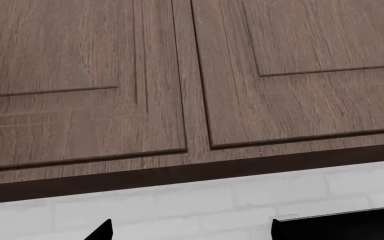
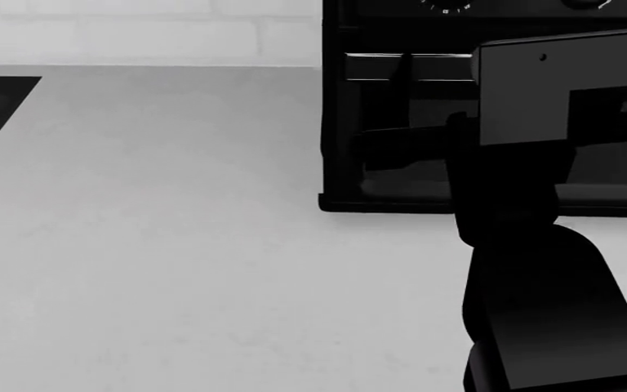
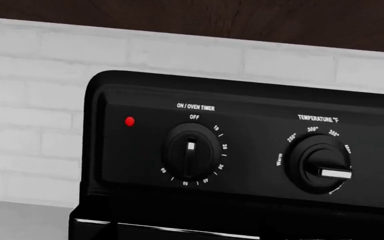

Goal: Turn on the toaster oven by setting the timer.

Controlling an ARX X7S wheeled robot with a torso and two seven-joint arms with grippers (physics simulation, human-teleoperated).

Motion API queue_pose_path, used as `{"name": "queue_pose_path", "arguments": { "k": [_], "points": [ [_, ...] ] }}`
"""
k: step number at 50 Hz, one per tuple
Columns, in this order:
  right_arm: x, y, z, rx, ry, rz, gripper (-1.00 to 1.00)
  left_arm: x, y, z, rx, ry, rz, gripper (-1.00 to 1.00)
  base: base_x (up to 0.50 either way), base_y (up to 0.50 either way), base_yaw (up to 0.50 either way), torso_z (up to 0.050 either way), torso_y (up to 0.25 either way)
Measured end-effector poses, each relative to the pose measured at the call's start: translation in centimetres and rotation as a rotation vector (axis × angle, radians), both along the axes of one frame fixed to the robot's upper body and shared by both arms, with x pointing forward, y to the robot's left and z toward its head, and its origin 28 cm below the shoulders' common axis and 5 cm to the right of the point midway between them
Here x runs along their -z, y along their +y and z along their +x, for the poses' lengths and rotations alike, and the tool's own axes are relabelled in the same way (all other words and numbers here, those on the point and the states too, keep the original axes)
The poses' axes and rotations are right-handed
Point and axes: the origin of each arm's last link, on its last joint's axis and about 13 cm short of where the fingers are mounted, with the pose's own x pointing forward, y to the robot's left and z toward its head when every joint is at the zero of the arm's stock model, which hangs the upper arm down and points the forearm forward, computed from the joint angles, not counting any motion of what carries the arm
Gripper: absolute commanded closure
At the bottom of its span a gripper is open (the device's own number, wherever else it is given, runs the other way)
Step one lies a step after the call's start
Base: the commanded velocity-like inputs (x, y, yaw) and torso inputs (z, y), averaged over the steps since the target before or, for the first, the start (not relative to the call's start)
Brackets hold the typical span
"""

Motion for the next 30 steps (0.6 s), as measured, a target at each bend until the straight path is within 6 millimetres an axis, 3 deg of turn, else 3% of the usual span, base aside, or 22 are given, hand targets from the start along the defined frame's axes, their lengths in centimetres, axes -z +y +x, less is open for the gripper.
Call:
{"name": "queue_pose_path", "arguments": {
  "k": [4,19,30],
  "points": [
    [0.1,0.0,0.0,-0.001,0.000,0.001,-1.00,0.0,0.0,0.0,0.000,-0.001,0.000,-1.00,0.38,0.00,0.00,0.000,0.000],
    [-0.1,0.2,0.0,-0.005,-0.001,-0.002,-1.00,0.1,0.0,0.0,-0.002,0.001,0.000,-1.00,0.00,0.00,0.00,0.000,0.000],
    [-1.2,0.3,-0.1,0.004,-0.019,-0.012,-1.00,0.1,0.0,0.0,-0.002,0.002,0.000,-1.00,0.00,0.00,0.00,0.000,0.000]
  ]
}}
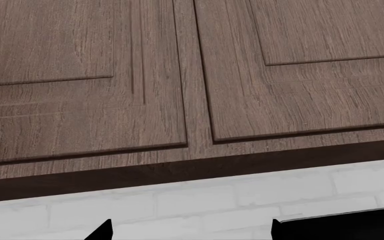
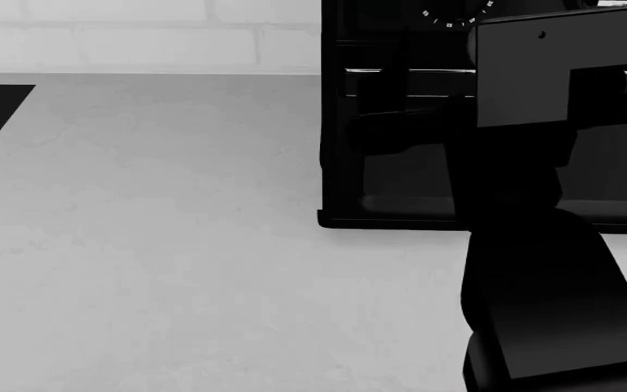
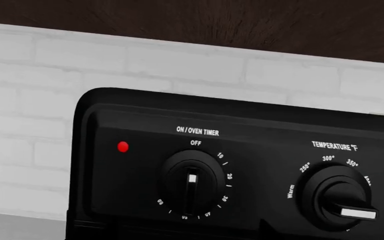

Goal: Turn on the toaster oven by setting the timer.

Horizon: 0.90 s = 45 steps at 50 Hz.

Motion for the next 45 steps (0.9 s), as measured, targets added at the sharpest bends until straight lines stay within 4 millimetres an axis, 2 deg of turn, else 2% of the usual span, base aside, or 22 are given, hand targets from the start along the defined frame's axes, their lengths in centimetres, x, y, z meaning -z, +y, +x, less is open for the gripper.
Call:
{"name": "queue_pose_path", "arguments": {
  "k": [12,45],
  "points": [
    [-0.8,-0.1,0.5,0.014,-0.002,-0.003,-1.00,0.0,0.0,0.0,0.001,0.000,0.001,-1.00,0.00,0.00,0.00,0.000,0.000],
    [-1.2,0.4,2.5,-0.002,0.016,-0.003,-1.00,0.2,0.3,0.0,-0.011,0.001,-0.002,-1.00,0.00,0.00,0.00,0.000,0.000]
  ]
}}
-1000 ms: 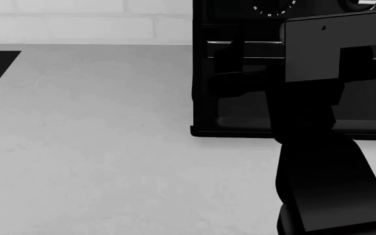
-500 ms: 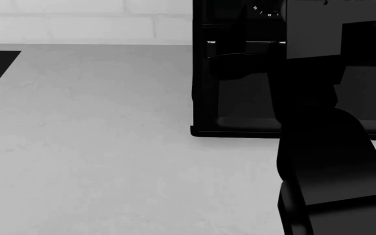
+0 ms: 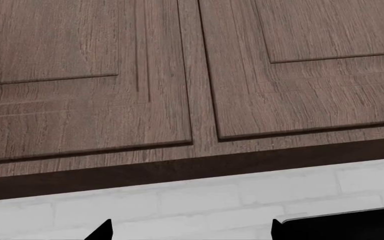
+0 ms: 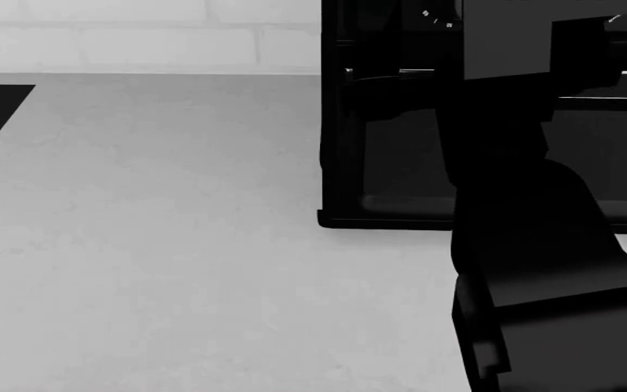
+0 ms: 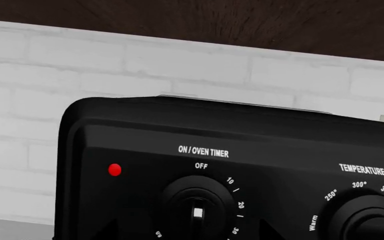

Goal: Turn on the toaster oven by setting the timer.

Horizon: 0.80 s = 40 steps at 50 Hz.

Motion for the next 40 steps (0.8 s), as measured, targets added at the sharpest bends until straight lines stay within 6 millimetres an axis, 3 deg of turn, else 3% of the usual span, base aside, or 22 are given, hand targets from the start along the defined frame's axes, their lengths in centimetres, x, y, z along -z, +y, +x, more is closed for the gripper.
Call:
{"name": "queue_pose_path", "arguments": {
  "k": [15,16,40],
  "points": [
    [-0.04,-0.02,0.41,0.005,0.001,-0.006,-1.00,0.18,0.11,0.09,-0.004,0.003,-0.001,-1.00,0.00,0.00,0.00,0.000,0.000],
    [-0.06,-0.02,0.42,0.006,0.001,-0.007,1.00,0.19,0.11,0.09,-0.004,0.003,-0.001,-1.00,0.00,0.00,0.00,0.000,0.000],
    [-0.09,-0.02,0.10,0.017,-0.010,0.013,1.00,0.31,0.06,0.16,-0.004,0.007,0.002,-1.00,0.01,0.00,0.00,0.000,0.000]
  ]
}}
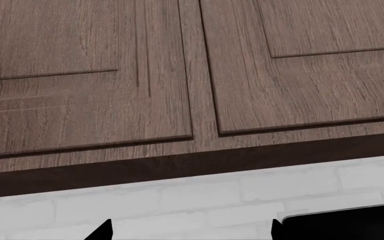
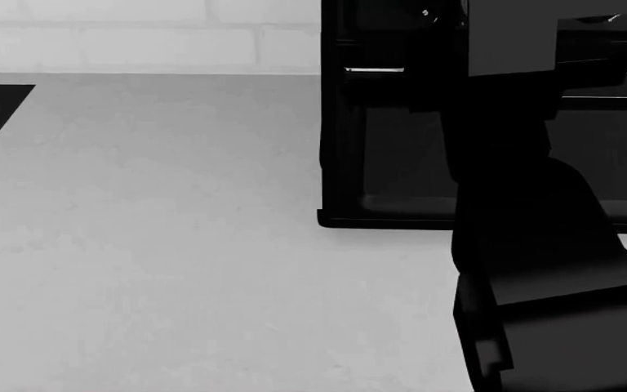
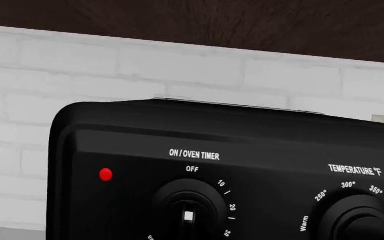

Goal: Turn on the toaster oven by setting the timer.

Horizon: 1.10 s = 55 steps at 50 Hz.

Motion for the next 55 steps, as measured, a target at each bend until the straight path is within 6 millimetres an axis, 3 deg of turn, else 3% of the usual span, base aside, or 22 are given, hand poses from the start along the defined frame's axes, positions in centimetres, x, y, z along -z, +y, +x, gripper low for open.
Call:
{"name": "queue_pose_path", "arguments": {
  "k": [55],
  "points": [
    [-0.2,1.4,-0.1,-0.110,0.008,0.524,1.00,0.0,0.2,-0.3,-0.005,-0.003,-0.002,-1.00,0.01,0.00,0.00,0.002,0.000]
  ]
}}
